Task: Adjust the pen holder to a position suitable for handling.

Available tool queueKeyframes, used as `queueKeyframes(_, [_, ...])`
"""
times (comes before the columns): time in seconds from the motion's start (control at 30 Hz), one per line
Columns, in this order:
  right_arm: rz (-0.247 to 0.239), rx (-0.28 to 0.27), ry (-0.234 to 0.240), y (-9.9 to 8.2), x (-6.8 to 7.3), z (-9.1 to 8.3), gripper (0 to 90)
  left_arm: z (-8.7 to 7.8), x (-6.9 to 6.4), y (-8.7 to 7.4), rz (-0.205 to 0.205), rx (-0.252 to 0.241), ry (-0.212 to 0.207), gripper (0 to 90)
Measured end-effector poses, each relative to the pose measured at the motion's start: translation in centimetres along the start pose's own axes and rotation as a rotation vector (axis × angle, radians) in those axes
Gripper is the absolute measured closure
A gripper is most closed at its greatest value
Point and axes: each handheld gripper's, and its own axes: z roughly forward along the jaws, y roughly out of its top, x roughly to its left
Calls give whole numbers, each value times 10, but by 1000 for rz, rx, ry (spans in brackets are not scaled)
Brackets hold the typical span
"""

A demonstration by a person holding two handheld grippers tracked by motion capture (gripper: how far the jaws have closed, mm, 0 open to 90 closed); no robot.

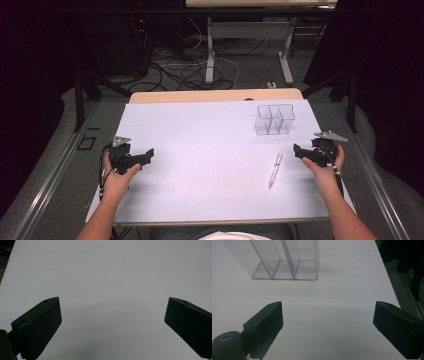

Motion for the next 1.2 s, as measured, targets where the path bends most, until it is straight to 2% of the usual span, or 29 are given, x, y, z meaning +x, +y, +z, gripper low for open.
queueKeyframes(0.13, [21, -7, 23, 8, 0, 0, 149, 0, -1, -1, 2, 9, 2, 18])
queueKeyframes(0.17, [-9, -29, 13, 14, 1, -1, 150, 0, 0, -1, 0, 6, 1, 18])
queueKeyframes(0.23, [-28, -17, 6, 19, 1, -3, 158, -1, 0, -1, 6, 11, 1, 18])
queueKeyframes(0.27, [-36, -59, 8, 27, 2, 1, 188, 0, 0, -1, 1, 9, 1, 18])
queueKeyframes(0.33, [-43, -76, -2, 38, 1, 2, 257, -1, 0, -2, -4, 6, 3, 18])
queueKeyframes(0.43, [-18, -88, -4, 57, 0, 3, 426, -2, 0, -2, -16, 1, 2, 18])
queueKeyframes(0.47, [-4, -77, -1, 63, 0, 3, 458, -2, 1, -2, -15, 1, 3, 19])
queueKeyframes(0.5, [-4, -77, -1, 63, 0, 3, 458, -2, 1, -2, -15, 1, 3, 19])
queueKeyframes(0.6, [-2, -60, 4, 79, -1, 9, 498, -2, 2, -3, -14, 10, 5, 21])
queueKeyframes(0.67, [-32, -29, 1, 92, -3, 16, 511, -2, 2, -3, -15, 10, 5, 23])
queueKeyframes(0.77, [-46, -19, 0, 100, -4, 19, 515, -3, 3, -3, -14, 17, 4, 23])
queueKeyframes(0.9, [-30, 1, -5, 117, -6, 27, 526, -1, 3, -4, -18, 16, 5, 23])
queueKeyframes(0.97, [-32, 13, -4, 119, -6, 29, 526, -1, 3, -4, -16, 20, 5, 23])
queueKeyframes(1.03, [-40, 24, 6, 125, -7, 33, 611, -1, 3, -5, -19, 18, 5, 23])
queueKeyframes(1.2, [-44, 41, 1, 131, -6, 41, 692, 0, 3, -5, -28, 16, 4, 25])
